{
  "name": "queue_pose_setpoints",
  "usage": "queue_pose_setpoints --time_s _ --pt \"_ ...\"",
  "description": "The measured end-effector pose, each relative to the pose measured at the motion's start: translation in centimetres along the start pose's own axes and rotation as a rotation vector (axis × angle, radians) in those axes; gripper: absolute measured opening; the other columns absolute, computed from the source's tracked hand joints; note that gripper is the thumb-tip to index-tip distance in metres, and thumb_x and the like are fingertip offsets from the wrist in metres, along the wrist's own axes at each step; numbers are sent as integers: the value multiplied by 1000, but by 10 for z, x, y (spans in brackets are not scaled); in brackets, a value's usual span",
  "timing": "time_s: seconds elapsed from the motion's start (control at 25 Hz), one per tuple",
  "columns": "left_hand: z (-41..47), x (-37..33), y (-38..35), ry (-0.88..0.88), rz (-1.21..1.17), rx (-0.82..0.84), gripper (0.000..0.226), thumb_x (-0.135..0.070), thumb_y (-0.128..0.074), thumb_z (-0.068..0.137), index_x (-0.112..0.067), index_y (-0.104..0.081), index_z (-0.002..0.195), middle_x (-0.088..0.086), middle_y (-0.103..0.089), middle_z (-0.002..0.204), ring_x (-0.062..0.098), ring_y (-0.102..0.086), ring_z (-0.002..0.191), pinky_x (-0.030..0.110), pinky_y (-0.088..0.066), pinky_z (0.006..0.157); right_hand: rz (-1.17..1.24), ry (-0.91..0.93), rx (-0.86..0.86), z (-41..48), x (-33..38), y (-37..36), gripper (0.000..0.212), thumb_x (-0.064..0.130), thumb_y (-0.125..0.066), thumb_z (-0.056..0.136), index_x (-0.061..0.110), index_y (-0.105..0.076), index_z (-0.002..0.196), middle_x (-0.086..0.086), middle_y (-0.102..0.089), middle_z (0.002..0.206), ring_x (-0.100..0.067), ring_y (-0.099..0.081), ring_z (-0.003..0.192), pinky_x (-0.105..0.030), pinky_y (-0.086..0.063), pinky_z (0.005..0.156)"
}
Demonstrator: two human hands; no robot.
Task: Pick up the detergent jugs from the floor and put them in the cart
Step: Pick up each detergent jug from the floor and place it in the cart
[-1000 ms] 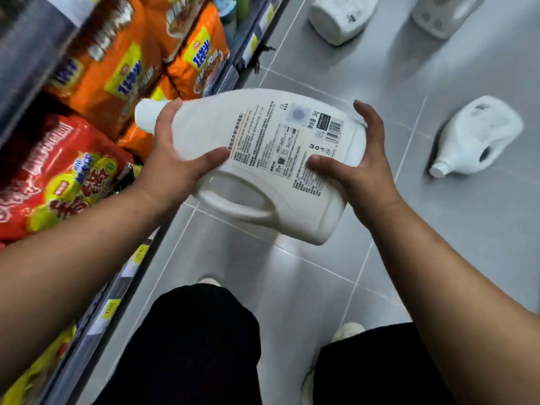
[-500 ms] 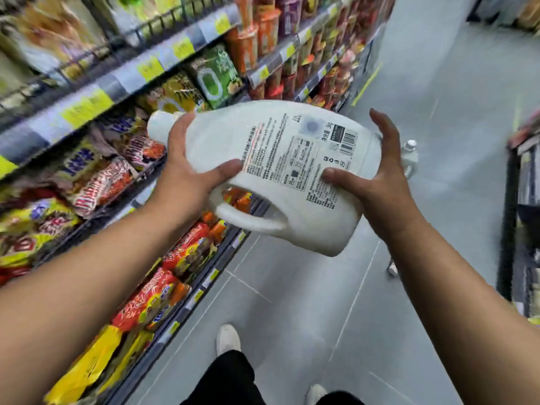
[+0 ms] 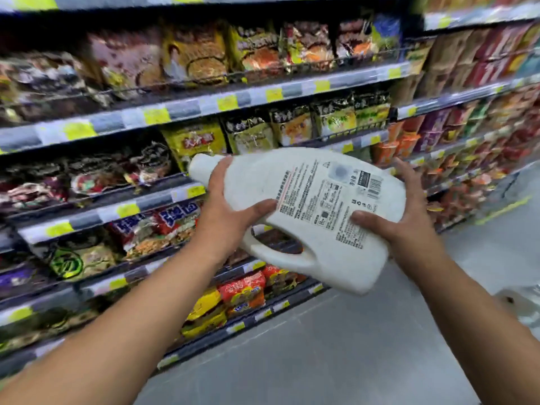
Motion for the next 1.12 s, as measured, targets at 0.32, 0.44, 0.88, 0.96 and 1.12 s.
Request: queue_pose_setpoints --time_s 0.32,0.44,0.88,0.96,1.12 --pt "-129 -29 224 3 55 -346 90 -26 -85 72 -48 -29 139 -25 -46 124 7 -53 116 15 -49 84 142 41 329 -58 58 -210 93 38 -85 47 52 -37 126 9 -55 128 -8 -63 109 -30 -58 80" --pt "-200 -40 318 45 159 -506 92 -30 -87 71 -54 -27 137 -13 -43 133 16 -48 119 24 -44 88 194 26 424 -104 76 -301 106 41 -90 39 50 -36 130 18 -61 118 -8 -65 107 -32 -58 81" --pt "-418 -48 565 171 288 -943 97 -33 -85 71 -41 -26 148 -18 -47 134 11 -46 125 27 -41 95 293 -4 864 -250 130 -600 96 21 -87 53 46 -36 131 25 -63 113 0 -65 100 -21 -55 72" --pt "-441 -43 597 197 292 -1020 96 -30 -85 72 -41 -26 148 -22 -47 129 12 -47 124 31 -43 99 319 -16 935 -265 133 -647 97 14 -83 56 34 -35 138 20 -64 112 1 -66 97 -18 -54 69" --pt "-485 -30 680 242 344 -1191 95 -31 -85 73 -44 -26 147 -12 -43 137 14 -46 124 32 -42 96 373 -25 1105 -304 137 -767 103 17 -85 55 31 -33 143 8 -62 121 -6 -66 104 -20 -55 73"
Point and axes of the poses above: each hand's wrist, its own z-axis towards the middle knuckle, its own y-axis out of the back of the hand, x = y × z, the point moved 7 cm from there along z, towards the middle knuckle
